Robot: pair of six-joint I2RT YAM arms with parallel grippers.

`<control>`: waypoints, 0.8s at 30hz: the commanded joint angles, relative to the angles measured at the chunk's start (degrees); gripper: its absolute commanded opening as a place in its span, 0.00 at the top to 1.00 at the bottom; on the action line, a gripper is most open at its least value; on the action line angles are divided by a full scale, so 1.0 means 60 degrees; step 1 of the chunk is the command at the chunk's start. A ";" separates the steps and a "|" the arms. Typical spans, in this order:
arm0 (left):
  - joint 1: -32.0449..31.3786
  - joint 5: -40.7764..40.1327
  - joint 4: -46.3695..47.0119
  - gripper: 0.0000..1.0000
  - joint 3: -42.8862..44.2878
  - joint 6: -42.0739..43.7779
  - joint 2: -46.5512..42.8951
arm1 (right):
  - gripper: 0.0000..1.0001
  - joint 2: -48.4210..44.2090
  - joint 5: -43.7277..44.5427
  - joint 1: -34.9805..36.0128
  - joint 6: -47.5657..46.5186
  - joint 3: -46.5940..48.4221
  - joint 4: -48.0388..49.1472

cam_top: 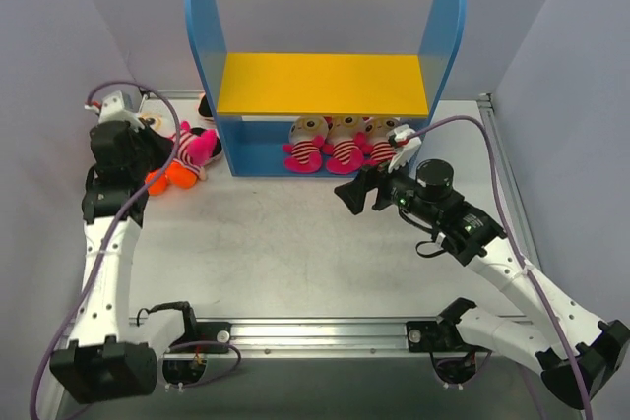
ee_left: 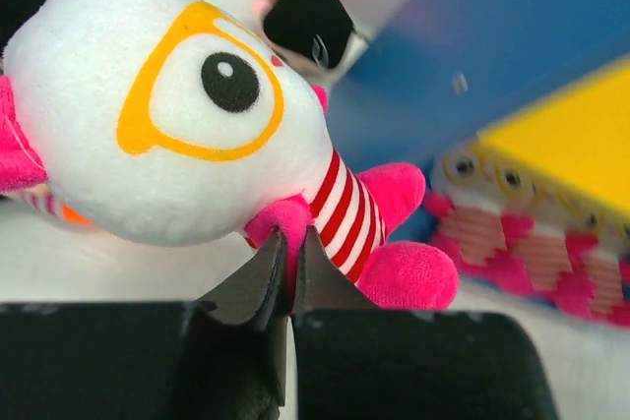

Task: Place and organize the stuffed toys onto the shelf
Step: Pass the stuffed toy from the left arm to the right

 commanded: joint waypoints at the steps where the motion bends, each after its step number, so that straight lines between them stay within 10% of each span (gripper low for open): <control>1: -0.0784 0.0669 -0.1382 0.98 -0.0957 0.0266 -0.1119 | 0.09 0.0108 -0.0622 0.0417 0.0696 -0.0507 0.0652; 9: -0.1868 0.3344 -0.2117 0.98 -0.2745 0.0427 -0.4284 | 0.09 0.0591 -0.0869 0.1984 0.2234 -0.2046 0.3327; 24: -0.2806 0.6572 0.0681 0.98 -0.4257 0.0559 -0.4960 | 0.10 0.1821 -0.1413 0.2484 0.3877 -0.2869 0.7013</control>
